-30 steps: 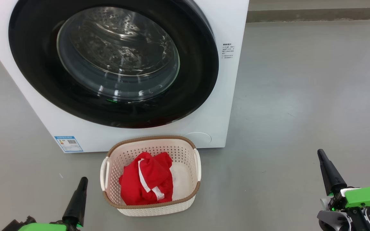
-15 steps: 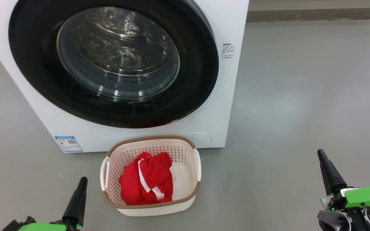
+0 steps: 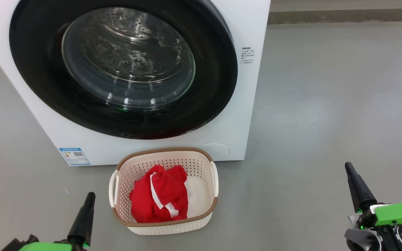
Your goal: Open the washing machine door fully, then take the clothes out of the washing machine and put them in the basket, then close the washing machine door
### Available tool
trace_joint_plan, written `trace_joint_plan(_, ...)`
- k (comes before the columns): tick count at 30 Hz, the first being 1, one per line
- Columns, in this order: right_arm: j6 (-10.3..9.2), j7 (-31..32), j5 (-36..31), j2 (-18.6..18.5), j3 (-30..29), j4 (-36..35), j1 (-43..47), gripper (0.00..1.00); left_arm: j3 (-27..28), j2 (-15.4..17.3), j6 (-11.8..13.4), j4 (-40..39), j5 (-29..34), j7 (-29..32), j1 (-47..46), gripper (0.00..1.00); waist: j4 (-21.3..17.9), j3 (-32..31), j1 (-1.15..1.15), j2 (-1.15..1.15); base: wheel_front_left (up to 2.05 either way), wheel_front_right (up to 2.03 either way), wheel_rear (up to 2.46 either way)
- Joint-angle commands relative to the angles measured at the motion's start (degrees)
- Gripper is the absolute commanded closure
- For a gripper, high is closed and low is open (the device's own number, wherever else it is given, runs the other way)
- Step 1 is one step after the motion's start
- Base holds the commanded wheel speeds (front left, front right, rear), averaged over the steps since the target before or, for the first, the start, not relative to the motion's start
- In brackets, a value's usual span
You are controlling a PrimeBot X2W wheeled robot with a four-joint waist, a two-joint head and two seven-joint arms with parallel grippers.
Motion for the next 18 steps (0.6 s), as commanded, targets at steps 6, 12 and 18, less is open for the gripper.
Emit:
trace_joint_plan(6, 0.03, 0.4, 0.1, -1.0, 1.3, -1.5, -2.8, 1.0, 2.2, 0.8, -0.6, -1.1, 0.7, 0.1, -2.5, 1.0, 0.0, 0.0, 0.0, 0.0, 0.0, 0.0, 0.0)
trace_joint_plan(12, 0.03, 0.4, 0.1, -1.0, 1.3, -1.5, -2.8, 1.0, 2.3, 0.7, -0.6, -1.1, 0.8, 0.2, -2.5, 1.0, 0.0, 0.0, 0.0, 0.0, 0.0, 0.0, 0.0)
trace_joint_plan(18, 0.03, 0.4, 0.1, -1.0, 1.3, -1.5, -2.8, 1.0, 2.3, 0.7, -0.6, -1.1, 0.8, 0.2, -2.5, 1.0, 0.0, 0.0, 0.0, 0.0, 0.0, 0.0, 0.0)
